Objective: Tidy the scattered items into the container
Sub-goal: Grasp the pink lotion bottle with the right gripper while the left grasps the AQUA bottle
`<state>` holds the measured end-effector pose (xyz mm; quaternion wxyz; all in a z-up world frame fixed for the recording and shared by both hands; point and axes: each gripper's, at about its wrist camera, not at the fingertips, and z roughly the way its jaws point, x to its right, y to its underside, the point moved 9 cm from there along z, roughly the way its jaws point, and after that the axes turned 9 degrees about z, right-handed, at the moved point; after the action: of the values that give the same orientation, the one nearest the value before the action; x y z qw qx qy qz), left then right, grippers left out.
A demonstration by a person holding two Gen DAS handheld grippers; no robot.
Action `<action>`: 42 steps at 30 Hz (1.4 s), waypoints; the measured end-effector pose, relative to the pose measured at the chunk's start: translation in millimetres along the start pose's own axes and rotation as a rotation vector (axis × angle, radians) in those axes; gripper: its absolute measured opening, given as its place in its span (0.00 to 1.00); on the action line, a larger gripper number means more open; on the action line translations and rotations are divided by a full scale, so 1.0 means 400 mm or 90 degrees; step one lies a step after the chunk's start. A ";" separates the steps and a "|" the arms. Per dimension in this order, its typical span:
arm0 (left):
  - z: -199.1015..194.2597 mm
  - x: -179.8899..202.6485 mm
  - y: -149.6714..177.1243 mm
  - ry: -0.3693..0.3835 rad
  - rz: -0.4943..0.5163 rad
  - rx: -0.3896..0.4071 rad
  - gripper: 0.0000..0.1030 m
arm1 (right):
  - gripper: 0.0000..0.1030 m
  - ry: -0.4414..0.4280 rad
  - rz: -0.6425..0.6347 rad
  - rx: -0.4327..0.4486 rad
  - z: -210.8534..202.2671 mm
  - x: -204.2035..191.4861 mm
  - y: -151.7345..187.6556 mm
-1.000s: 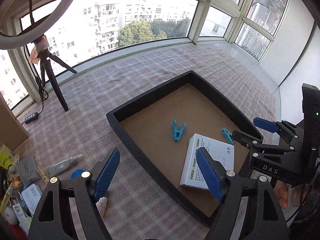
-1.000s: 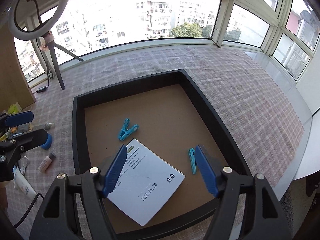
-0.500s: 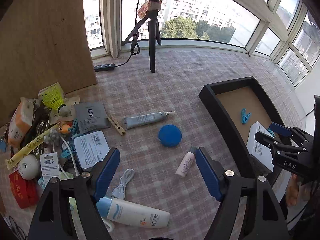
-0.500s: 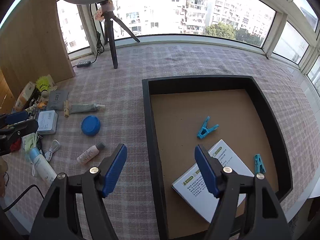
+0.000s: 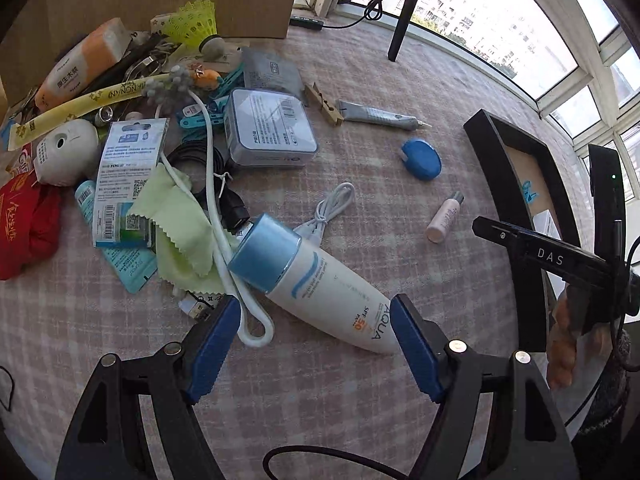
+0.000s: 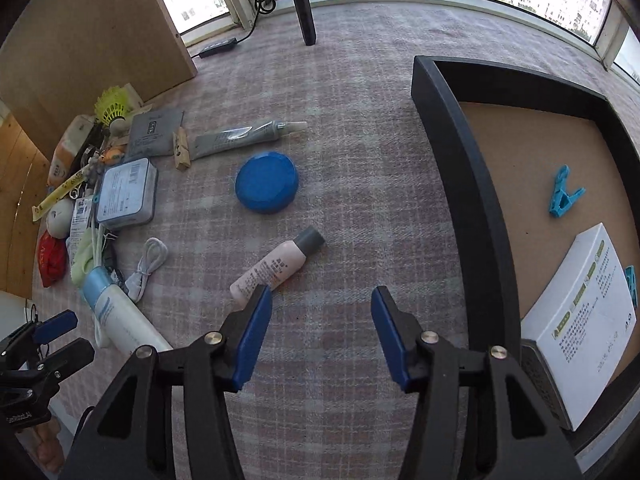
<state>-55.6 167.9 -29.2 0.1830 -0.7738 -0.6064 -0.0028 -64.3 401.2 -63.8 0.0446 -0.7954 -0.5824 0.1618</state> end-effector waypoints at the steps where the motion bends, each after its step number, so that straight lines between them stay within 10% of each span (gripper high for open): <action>1: 0.009 -0.001 0.002 0.003 -0.008 -0.002 0.72 | 0.49 0.001 0.008 -0.005 0.009 -0.001 0.001; 24: 0.124 0.059 -0.114 -0.011 0.048 -0.031 0.72 | 0.49 -0.008 0.042 -0.066 0.102 -0.063 -0.058; 31: 0.067 0.082 -0.114 -0.026 0.074 0.011 0.72 | 0.21 0.013 -0.011 -0.067 0.111 -0.078 -0.047; 42: 0.148 0.136 -0.042 -0.046 0.061 -0.056 0.73 | 0.20 0.054 -0.048 -0.047 0.084 -0.010 -0.032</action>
<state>-69.9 239.1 -67.3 0.1266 -0.8090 -0.5740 0.0070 -87.5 397.6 -91.2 0.0455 -0.7802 -0.6150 0.1048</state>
